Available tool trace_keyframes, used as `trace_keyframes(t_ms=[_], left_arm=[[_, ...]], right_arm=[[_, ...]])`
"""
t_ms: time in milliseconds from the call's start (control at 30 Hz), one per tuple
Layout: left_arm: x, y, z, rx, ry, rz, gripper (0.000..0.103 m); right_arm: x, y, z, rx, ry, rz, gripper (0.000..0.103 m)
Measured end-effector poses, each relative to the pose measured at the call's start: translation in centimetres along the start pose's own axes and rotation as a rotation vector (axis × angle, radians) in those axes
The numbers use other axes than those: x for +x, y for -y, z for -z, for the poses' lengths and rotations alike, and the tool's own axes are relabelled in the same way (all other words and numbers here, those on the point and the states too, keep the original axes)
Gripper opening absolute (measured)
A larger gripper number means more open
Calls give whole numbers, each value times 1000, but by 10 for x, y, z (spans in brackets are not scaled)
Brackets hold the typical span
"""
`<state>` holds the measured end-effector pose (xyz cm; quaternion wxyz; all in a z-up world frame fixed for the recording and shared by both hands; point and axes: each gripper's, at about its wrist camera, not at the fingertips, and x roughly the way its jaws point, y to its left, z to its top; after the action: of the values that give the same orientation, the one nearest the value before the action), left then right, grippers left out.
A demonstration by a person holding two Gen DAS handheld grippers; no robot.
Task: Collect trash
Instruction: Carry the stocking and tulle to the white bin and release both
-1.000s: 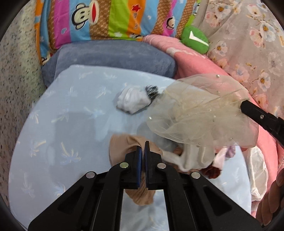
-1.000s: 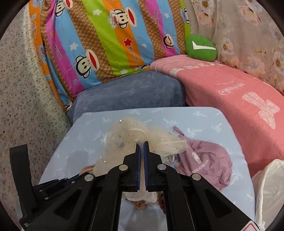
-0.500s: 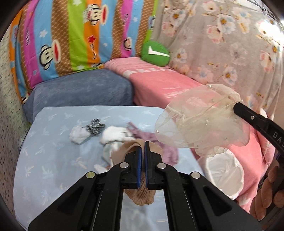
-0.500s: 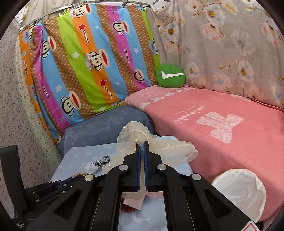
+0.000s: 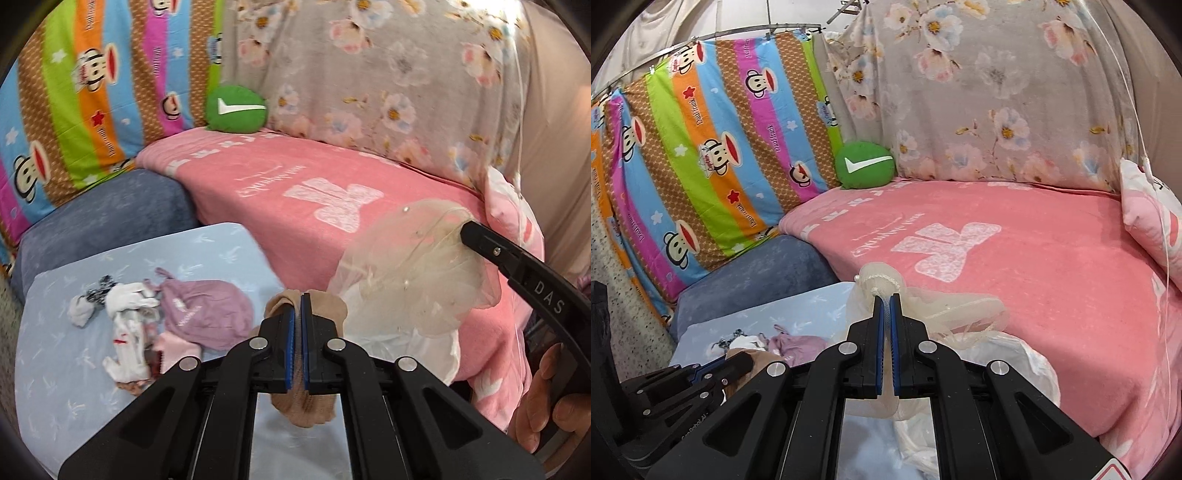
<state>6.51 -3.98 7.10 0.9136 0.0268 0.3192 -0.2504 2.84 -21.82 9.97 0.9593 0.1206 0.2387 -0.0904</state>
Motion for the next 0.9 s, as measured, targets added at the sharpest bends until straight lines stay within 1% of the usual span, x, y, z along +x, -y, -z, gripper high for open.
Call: trace_keyframes(t_ms=[233, 333, 400, 467, 567, 633, 667, 700, 733, 767, 800, 833, 900], left_arm=[[21, 45, 2, 71, -31, 52, 3], [31, 59, 3, 92, -44, 86, 4], [34, 67, 4, 97, -40, 92, 5], [39, 73, 4, 112, -50, 100, 5], [46, 78, 5, 118, -80, 110, 5], [49, 79, 5, 115, -89, 111, 9], [51, 80, 5, 110, -92, 113, 16], [52, 81, 5, 106, -91, 116, 28], [52, 82, 5, 102, -85, 117, 36], [51, 83, 5, 101, -77, 113, 53], [48, 84, 5, 103, -60, 108, 60], [47, 86, 4, 107, -48, 101, 60], [47, 87, 4, 109, -52, 94, 60]], right_arm=[[0, 46, 9, 40, -13, 49, 3], [3, 60, 10, 53, -22, 60, 3], [4, 67, 12, 63, -24, 71, 3], [3, 72, 13, 76, -23, 77, 10], [1, 78, 15, 89, -21, 82, 15], [-1, 80, 15, 95, -15, 84, 22], [-3, 81, 15, 97, -11, 84, 24], [-4, 82, 14, 97, -8, 83, 27], [-5, 82, 14, 95, -6, 83, 28], [-7, 81, 14, 92, -3, 82, 28], [-7, 80, 14, 89, -1, 81, 29], [-8, 80, 13, 88, 0, 80, 30], [-9, 79, 14, 84, 0, 78, 32]])
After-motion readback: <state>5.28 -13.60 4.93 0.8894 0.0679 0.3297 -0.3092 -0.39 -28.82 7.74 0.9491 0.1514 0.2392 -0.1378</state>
